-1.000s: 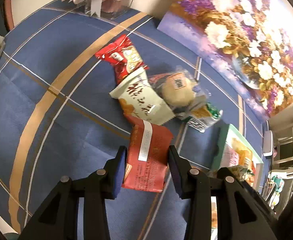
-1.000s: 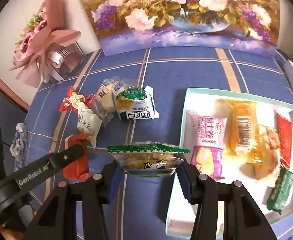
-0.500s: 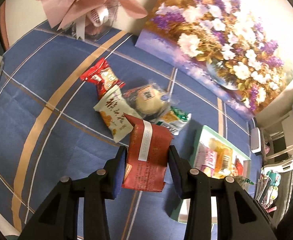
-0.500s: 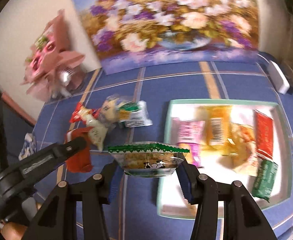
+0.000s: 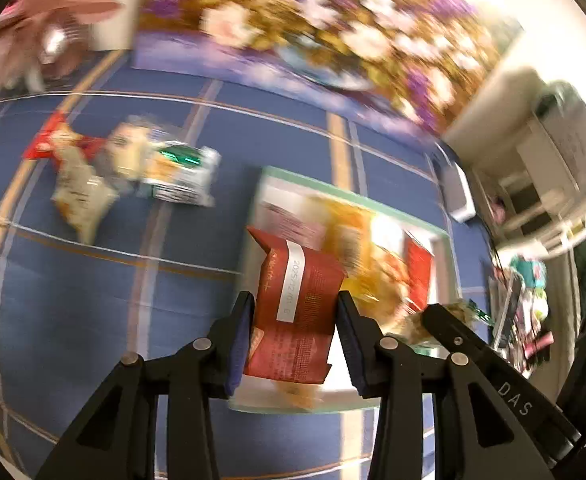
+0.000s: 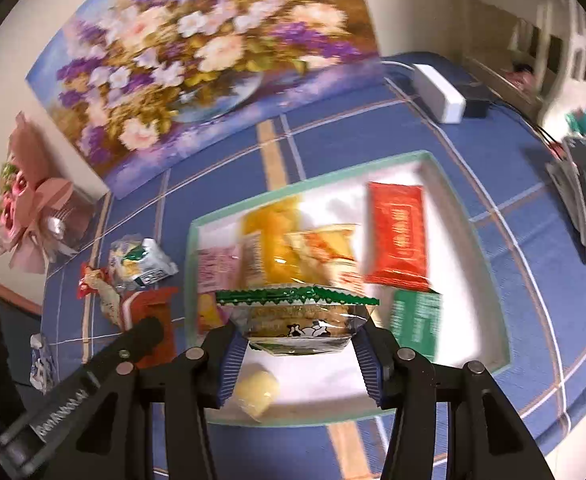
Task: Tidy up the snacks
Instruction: 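Carry both packets into the white tray and open both tools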
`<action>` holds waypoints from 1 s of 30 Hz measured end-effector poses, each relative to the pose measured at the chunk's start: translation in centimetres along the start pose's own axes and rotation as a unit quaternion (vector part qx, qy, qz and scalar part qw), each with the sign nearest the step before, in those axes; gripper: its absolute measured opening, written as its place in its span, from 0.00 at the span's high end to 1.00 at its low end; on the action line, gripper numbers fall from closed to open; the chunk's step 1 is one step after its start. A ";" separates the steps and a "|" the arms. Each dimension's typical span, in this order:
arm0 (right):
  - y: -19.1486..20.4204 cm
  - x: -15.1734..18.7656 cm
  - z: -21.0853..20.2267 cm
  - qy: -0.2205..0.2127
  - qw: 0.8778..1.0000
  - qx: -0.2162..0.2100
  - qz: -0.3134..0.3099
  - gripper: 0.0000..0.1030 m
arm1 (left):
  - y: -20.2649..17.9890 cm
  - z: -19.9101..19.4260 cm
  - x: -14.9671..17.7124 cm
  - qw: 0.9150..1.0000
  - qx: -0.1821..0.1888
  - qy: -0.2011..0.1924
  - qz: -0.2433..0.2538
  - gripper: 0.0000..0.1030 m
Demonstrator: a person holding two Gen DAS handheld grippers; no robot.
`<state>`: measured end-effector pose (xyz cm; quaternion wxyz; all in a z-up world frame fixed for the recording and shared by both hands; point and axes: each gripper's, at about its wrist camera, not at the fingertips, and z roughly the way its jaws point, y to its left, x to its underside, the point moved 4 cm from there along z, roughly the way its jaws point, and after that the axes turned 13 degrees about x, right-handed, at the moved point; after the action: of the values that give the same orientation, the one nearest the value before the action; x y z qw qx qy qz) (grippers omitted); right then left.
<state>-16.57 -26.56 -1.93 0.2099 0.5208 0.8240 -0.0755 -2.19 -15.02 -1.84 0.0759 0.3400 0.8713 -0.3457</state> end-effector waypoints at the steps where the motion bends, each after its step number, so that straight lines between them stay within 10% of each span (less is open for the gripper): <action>1: -0.5 0.1 0.0 0.002 1.000 0.002 0.002 0.48 | -0.6 0.7 0.3 1.000 0.000 0.006 0.006 0.58; 24: -3.4 1.6 3.0 0.062 0.998 0.003 0.024 0.48 | -1.3 3.8 1.2 1.000 -0.009 0.027 -0.011 0.58; 30: -3.0 1.5 3.1 0.063 0.998 0.004 0.020 0.40 | 0.2 2.8 0.8 0.998 -0.046 0.017 -0.029 0.40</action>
<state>-18.95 -27.72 -5.62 0.1572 0.5417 0.8247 -0.0415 -2.97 -16.25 -4.34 0.0669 0.3162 0.8969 -0.3017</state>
